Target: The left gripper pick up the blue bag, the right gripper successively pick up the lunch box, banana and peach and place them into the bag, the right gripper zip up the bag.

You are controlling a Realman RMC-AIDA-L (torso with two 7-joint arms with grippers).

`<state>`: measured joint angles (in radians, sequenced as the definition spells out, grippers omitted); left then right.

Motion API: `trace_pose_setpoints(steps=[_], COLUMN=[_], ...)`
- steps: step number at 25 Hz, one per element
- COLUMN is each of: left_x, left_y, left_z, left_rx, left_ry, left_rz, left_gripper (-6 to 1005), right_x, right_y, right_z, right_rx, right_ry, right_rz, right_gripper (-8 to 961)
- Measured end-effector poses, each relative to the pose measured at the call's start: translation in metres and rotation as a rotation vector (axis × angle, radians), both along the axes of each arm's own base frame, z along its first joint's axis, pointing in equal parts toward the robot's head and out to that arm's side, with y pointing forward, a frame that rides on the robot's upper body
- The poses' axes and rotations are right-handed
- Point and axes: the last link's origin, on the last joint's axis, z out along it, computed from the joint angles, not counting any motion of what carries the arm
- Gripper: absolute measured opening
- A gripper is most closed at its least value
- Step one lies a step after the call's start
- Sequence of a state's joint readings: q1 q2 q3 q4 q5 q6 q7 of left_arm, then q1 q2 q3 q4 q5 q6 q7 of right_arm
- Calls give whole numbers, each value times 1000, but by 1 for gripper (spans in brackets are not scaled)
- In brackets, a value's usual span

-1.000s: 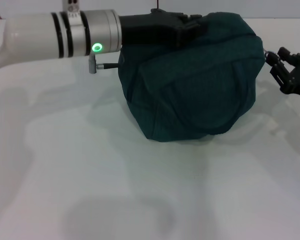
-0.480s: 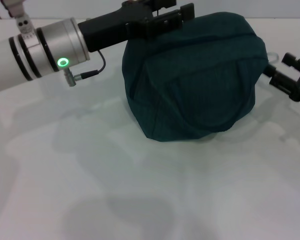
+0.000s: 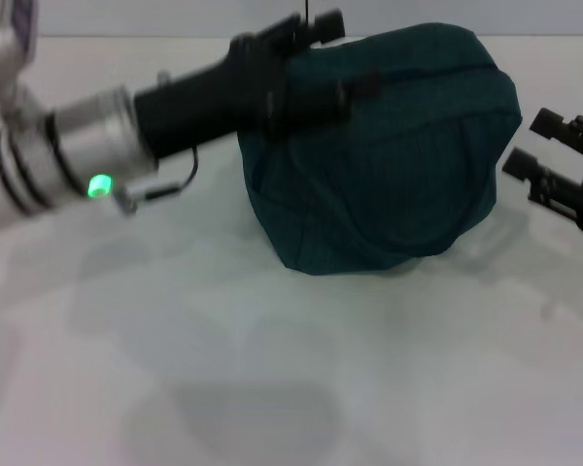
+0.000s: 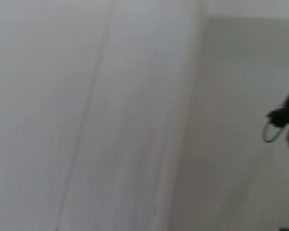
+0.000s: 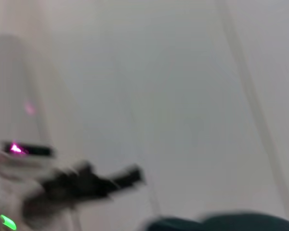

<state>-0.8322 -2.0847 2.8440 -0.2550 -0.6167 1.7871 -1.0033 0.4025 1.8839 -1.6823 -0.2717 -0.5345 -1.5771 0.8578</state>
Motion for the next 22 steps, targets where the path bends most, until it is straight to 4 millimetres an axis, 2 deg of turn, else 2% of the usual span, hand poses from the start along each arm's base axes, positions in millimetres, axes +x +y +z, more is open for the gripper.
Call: trace_pose_setpoints(steps=[3, 6, 11, 17, 22], left_x=[-12, -26, -48, -63, -67], left_y=[-19, -44, -71, -89, -94], left_z=[-5, -12, -16, -19, -19], left_rx=[59, 140, 220, 267, 284], left_ry=[-4, -12, -3, 10, 17], left_rz=[-46, -92, -82, -51, -45], left_gripper=[888, 892, 892, 893, 893], right_x=[-12, -19, -29, -35, -37], right_y=[-15, -22, -21, -16, -17], right_z=[4, 6, 1, -6, -12], right_rx=[-53, -94, -121, -125, -106], right_ry=[27, 37, 26, 13, 9], right_rz=[141, 220, 288, 300, 310], right_gripper=[707, 708, 708, 708, 707])
